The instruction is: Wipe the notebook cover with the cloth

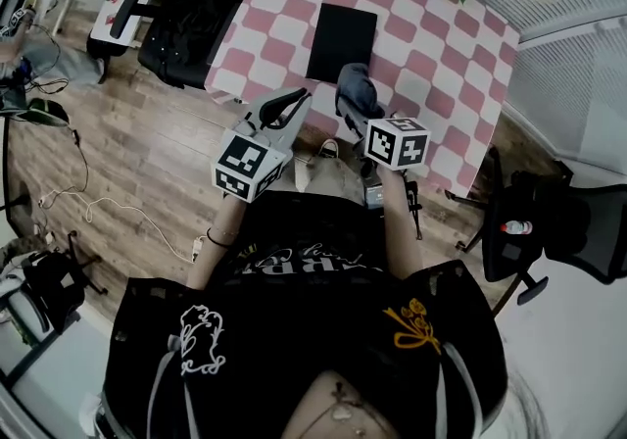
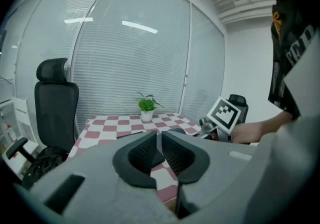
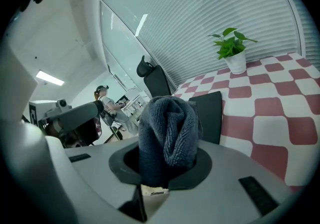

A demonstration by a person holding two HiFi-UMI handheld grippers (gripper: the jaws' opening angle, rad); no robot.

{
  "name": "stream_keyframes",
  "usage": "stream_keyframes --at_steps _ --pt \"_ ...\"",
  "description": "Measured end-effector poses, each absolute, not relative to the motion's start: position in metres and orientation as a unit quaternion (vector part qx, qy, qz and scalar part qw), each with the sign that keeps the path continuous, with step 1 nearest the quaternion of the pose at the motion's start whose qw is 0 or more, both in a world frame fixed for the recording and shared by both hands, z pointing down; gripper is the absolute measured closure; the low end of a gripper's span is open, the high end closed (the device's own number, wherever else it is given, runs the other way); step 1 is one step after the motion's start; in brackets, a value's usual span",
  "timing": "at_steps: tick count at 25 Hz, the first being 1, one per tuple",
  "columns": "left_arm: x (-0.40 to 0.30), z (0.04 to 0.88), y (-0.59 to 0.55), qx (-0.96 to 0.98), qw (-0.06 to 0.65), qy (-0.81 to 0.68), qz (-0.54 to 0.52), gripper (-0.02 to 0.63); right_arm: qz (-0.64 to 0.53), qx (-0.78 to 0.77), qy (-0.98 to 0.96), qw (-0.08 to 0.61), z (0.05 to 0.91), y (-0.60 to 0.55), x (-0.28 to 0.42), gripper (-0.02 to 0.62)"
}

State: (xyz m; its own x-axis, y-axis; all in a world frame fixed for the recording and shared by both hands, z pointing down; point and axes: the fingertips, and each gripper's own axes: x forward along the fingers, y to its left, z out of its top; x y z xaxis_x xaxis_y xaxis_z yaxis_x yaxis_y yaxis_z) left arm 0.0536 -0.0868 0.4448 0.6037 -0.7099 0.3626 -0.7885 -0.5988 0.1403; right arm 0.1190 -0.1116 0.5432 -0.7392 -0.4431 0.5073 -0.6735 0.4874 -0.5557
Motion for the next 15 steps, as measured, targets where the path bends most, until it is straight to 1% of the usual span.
stream_keyframes --at_steps 3,8,15 --pt "0.051 0.432 -0.084 0.888 0.129 -0.421 0.131 0.580 0.368 0.330 -0.857 0.149 0.531 -0.107 0.112 0.523" --pt "0.038 0.429 -0.078 0.894 0.124 -0.411 0.126 0.580 0.348 0.343 -0.861 0.142 0.516 -0.104 0.100 0.523" --pt "-0.012 0.428 -0.047 0.903 0.115 -0.394 0.126 0.580 0.345 0.379 -0.849 0.132 0.506 -0.080 0.068 0.523"
